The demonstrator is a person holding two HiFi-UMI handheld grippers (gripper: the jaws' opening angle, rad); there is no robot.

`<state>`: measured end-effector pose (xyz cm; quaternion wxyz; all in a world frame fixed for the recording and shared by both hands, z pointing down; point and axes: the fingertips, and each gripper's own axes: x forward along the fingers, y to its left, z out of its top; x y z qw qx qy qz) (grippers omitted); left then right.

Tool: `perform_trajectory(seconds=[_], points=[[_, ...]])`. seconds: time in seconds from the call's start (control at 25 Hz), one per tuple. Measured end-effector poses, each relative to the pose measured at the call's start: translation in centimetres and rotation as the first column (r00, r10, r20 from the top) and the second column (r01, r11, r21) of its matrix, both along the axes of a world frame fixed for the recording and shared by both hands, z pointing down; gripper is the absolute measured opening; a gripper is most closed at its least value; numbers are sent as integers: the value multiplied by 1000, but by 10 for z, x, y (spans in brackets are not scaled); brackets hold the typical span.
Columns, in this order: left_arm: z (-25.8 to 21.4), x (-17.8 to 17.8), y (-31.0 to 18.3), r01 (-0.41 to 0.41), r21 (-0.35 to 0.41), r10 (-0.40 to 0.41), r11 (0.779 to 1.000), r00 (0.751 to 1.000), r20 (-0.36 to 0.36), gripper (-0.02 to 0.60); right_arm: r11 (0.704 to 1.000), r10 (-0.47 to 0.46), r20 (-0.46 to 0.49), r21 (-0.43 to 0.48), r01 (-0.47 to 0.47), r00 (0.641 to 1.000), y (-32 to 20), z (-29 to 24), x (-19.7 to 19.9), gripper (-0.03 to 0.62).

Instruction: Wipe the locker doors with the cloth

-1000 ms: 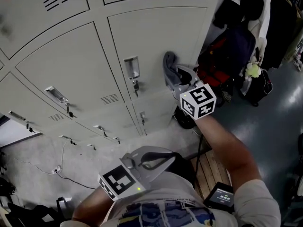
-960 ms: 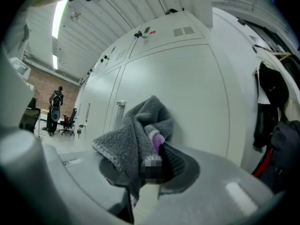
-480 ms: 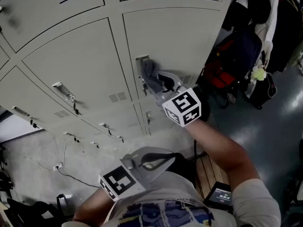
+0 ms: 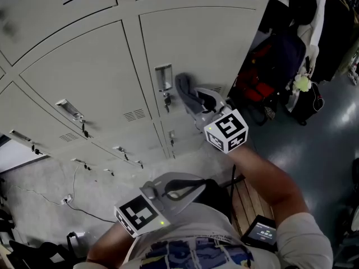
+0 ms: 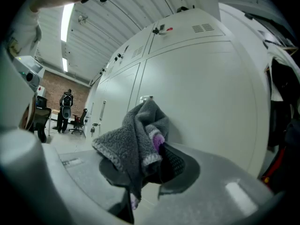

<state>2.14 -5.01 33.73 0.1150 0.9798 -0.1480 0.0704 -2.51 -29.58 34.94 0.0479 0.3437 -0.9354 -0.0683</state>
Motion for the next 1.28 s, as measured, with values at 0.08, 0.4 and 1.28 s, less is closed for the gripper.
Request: perform_trajectory(seconds=[0.08,0.4,1.28], points=[[1,5,0,-13,-5,13,1000,1000,-1,3,999,39,-7,-3,-39,999,-5,5,21,104],[7,29,0,-48,-14,47,999,999,-21,3,974,221,-28,-50,-222,975,-31,39,110,104],[11,29,-3,-16,-19,16,1000,1000,23,3,977,180,-42,-109,-184,983,-46,62,80,104]])
